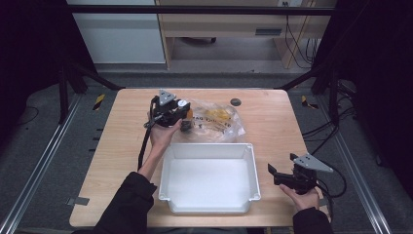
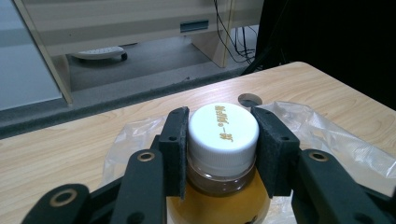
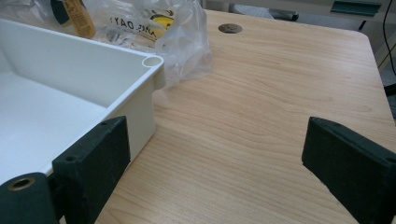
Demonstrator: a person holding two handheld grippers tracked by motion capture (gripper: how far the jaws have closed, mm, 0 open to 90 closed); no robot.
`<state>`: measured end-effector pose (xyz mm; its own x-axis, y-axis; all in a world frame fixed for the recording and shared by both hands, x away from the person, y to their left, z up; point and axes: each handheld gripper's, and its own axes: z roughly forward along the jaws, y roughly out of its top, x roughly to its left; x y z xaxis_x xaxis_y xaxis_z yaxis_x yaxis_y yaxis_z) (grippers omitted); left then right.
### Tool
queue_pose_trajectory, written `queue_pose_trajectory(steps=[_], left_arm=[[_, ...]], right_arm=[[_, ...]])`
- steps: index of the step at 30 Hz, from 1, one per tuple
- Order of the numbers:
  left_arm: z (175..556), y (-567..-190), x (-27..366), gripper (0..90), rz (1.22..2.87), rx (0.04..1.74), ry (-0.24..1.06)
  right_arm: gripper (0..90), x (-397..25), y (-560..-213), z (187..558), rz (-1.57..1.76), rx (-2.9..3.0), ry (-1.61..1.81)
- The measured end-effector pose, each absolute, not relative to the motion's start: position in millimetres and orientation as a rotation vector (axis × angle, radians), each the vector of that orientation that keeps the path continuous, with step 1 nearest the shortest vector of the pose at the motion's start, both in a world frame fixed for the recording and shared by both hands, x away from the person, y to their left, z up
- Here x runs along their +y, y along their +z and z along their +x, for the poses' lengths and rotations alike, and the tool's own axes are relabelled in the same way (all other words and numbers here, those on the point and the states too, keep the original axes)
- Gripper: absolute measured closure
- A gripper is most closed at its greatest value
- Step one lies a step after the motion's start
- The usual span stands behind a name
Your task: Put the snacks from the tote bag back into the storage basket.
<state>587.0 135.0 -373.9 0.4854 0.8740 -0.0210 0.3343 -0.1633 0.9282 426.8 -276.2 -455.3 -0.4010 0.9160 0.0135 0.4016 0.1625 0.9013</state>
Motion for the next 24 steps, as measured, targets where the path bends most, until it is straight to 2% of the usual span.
queue_pose_trajectory(steps=[24], left_arm=[[571.3, -335.5, 140.9, 58.8, 1.684, 0.991, 0.724]], right_arm=[[8.1, -276.6, -455.5, 426.8, 1.247, 1.886, 1.201]])
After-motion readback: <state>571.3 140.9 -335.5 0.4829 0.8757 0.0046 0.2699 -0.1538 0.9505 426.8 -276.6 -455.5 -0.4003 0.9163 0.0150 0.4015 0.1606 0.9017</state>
